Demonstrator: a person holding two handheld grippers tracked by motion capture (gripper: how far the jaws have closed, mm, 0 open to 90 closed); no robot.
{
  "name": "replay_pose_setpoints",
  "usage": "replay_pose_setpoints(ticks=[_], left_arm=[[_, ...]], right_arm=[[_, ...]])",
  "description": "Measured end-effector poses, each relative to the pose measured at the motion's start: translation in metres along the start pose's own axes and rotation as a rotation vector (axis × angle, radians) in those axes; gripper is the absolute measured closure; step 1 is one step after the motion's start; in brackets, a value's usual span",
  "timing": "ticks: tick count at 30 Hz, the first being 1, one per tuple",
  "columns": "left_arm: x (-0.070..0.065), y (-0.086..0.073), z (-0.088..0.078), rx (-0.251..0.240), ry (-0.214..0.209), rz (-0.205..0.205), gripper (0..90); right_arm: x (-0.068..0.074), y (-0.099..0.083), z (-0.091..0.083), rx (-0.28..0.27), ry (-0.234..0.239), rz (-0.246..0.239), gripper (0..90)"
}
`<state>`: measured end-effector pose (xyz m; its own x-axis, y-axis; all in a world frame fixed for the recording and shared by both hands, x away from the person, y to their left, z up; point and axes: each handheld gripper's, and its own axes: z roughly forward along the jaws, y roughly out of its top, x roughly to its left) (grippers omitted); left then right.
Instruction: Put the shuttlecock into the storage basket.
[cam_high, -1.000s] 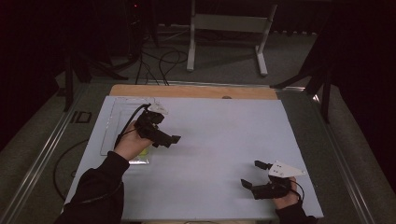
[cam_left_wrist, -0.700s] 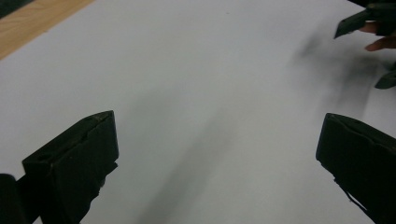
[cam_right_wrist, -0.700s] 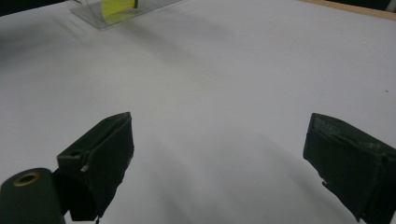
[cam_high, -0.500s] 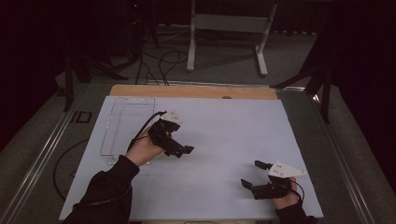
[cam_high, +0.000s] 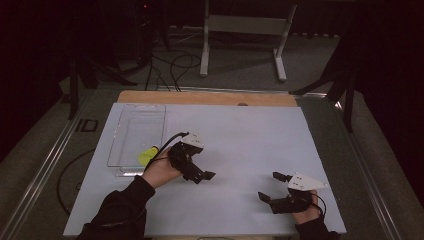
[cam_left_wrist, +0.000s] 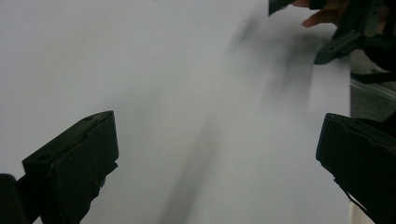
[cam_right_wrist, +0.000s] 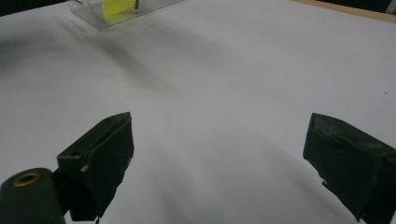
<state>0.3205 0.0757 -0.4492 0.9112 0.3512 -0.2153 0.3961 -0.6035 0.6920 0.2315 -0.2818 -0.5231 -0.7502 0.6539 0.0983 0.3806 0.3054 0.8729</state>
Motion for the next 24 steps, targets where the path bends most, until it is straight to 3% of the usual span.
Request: replay_pose_setpoints(ticks=[9, 19, 24], left_arm=[[-0.007, -0.017, 0.002, -0.018, -0.026, 0.008, 0.2], [-0.017, -0.041, 0.000, 0.018, 0.009, 0.009, 0.2], [-0.021, -0.051, -0.004, 0.013, 0.016, 0.013, 0.2]], right_arm=[[0.000, 0.000, 0.000, -0.004, -0.003, -0.001, 8.9], [0.000, 0.001, -0.002, -0.006, -0.007, -0.004, 8.9], [0.001, 0.001, -0.001, -0.005, -0.004, 0.000, 8.9]])
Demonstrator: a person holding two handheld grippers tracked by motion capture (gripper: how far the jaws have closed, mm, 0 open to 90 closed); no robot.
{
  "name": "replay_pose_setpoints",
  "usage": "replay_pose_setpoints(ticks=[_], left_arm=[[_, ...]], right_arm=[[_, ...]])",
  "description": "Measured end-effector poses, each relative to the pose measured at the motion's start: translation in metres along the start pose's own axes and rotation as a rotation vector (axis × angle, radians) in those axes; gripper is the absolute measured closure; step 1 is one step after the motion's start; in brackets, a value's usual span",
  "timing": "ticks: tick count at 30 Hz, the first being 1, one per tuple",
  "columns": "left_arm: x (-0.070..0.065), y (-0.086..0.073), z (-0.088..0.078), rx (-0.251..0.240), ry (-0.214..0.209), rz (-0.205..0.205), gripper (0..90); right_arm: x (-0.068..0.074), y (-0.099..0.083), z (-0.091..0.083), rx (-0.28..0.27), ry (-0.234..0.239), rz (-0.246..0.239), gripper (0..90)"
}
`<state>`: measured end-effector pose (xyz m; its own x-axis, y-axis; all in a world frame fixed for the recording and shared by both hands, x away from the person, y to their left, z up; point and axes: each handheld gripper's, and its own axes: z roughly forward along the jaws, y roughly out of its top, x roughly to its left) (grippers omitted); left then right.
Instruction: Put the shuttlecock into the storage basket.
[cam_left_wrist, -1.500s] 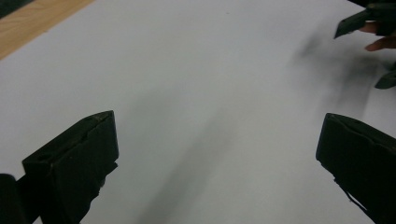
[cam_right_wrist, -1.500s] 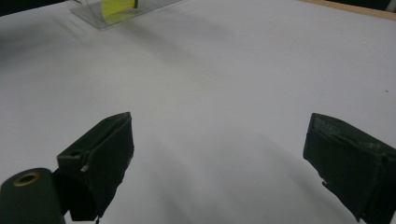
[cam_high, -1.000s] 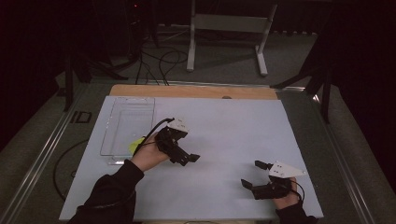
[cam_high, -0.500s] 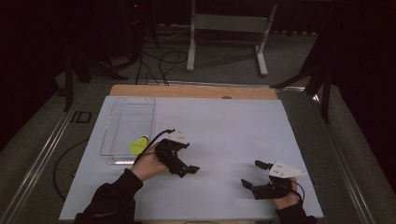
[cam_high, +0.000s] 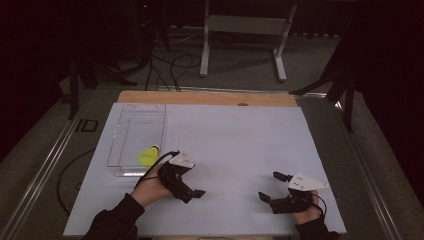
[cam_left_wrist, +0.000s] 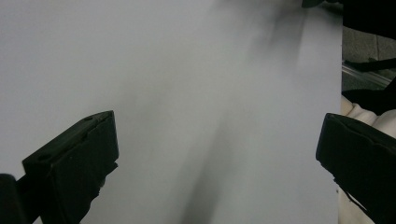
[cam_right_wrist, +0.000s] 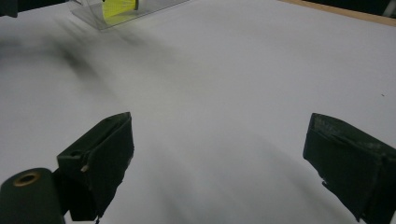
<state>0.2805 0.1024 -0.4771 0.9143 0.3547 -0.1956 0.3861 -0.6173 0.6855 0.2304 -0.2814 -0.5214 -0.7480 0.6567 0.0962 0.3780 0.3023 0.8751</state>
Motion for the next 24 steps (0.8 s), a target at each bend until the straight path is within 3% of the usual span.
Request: replay_pose_setpoints(ticks=[9, 24], left_arm=[[-0.007, -0.017, -0.004, 0.050, 0.036, -0.007, 0.2], [-0.012, -0.044, -0.022, 0.038, 0.073, -0.028, 0.2]], right_arm=[[0.000, 0.000, 0.000, 0.000, 0.000, 0.000, 8.9], [0.000, 0.000, 0.000, 0.007, 0.004, -0.001, 8.9]])
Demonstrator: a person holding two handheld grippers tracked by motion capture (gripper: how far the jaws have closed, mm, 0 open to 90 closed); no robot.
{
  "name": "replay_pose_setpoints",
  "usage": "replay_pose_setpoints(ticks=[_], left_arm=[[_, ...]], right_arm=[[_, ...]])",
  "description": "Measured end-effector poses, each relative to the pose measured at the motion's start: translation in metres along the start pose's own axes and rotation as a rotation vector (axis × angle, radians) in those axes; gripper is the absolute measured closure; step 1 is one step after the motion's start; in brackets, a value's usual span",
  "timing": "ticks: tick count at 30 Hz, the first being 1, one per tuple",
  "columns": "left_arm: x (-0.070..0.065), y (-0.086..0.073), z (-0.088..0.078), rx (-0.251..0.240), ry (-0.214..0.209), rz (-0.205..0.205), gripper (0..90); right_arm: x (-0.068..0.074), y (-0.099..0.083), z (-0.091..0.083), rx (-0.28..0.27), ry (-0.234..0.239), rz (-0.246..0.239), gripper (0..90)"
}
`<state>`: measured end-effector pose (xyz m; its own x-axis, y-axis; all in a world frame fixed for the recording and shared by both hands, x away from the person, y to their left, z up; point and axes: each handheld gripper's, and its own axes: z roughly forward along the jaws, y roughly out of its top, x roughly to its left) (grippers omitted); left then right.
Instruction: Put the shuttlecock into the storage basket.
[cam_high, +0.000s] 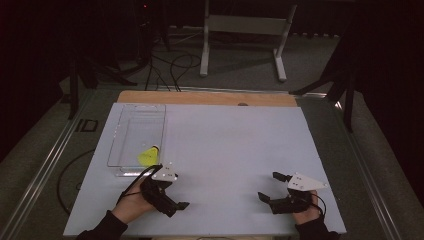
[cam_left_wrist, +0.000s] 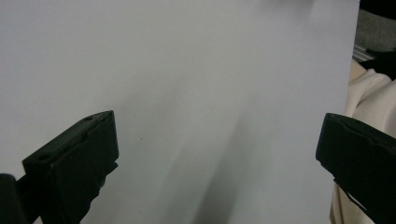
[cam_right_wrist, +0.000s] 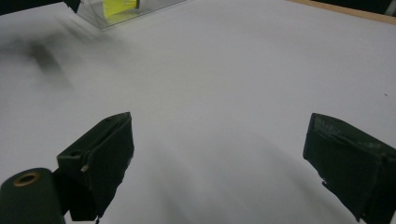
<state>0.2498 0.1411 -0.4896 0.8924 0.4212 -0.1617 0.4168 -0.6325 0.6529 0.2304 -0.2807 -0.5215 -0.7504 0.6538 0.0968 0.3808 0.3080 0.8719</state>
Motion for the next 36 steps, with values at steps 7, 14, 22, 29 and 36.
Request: replay_pose_setpoints(ticks=[7, 14, 22, 29, 36], left_arm=[[0.004, -0.015, -0.006, -0.011, 0.015, -0.035, 0.2], [0.008, -0.031, -0.010, -0.019, 0.023, -0.080, 0.2], [0.011, -0.042, -0.015, -0.051, 0.071, -0.136, 0.2], [0.012, -0.052, -0.024, -0.120, 0.137, -0.179, 0.3], [0.010, -0.055, -0.021, -0.095, 0.170, -0.190, 0.2]], right_arm=[[0.000, 0.000, 0.000, -0.001, 0.000, -0.003, 8.9], [0.000, 0.000, 0.000, 0.000, 0.001, -0.004, 8.9], [0.000, 0.000, 0.000, 0.000, -0.008, -0.004, 8.9], [-0.001, 0.000, -0.001, -0.001, -0.009, -0.013, 8.9], [0.000, 0.000, 0.000, 0.001, -0.003, -0.007, 8.9]])
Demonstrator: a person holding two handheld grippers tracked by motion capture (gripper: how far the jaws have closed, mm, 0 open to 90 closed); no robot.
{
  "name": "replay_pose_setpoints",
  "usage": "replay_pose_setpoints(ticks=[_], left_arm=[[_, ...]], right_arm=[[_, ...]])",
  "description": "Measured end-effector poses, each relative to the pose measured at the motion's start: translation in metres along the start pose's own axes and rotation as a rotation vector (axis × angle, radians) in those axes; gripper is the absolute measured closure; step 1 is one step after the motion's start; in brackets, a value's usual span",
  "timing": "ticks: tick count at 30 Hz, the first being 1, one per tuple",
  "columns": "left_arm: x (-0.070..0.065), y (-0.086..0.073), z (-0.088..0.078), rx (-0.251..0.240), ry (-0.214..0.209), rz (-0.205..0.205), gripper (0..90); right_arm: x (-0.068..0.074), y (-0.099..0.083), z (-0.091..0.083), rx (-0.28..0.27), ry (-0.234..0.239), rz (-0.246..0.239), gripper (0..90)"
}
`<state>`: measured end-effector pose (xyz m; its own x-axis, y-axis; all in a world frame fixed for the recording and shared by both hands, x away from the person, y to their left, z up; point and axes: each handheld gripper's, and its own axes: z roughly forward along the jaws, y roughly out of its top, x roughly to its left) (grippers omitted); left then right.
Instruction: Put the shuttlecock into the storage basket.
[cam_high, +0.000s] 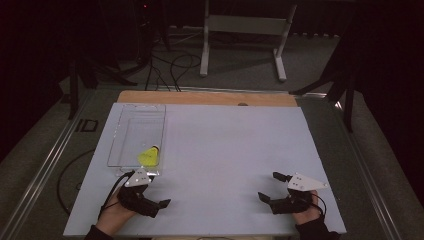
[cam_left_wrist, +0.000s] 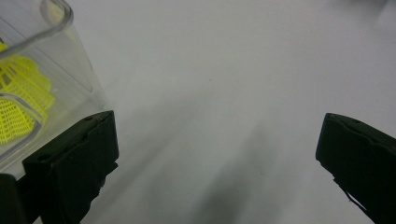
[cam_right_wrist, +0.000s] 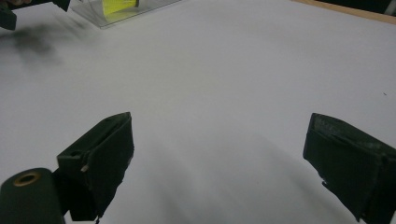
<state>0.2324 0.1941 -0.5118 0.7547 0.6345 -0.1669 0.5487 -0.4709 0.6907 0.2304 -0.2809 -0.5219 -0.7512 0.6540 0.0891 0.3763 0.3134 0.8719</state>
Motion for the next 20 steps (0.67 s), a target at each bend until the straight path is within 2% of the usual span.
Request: replay_pose_setpoints(ticks=[4, 6, 11, 13, 20], left_arm=[[-0.0003, 0.0000, 0.0028, 0.005, 0.012, -0.008, 0.2], [-0.0011, 0.0004, 0.0034, 0.004, 0.035, -0.008, 0.2], [-0.0010, 0.0012, 0.0041, 0.002, 0.086, -0.039, 0.3], [-0.0013, 0.0007, 0.0049, 0.004, 0.097, -0.035, 0.3], [-0.0041, 0.0016, 0.0068, 0.016, 0.076, -0.023, 0.3]], right_arm=[[0.0001, -0.0003, 0.0006, 0.001, 0.004, -0.005, 8.9], [0.0004, -0.0003, 0.0008, 0.005, 0.005, -0.002, 8.9], [-0.0001, -0.0008, 0.0020, 0.006, 0.008, -0.009, 8.9], [0.0006, -0.0004, 0.0017, 0.010, 0.009, -0.007, 8.9], [0.0001, -0.0010, 0.0025, 0.012, 0.013, -0.003, 8.9]])
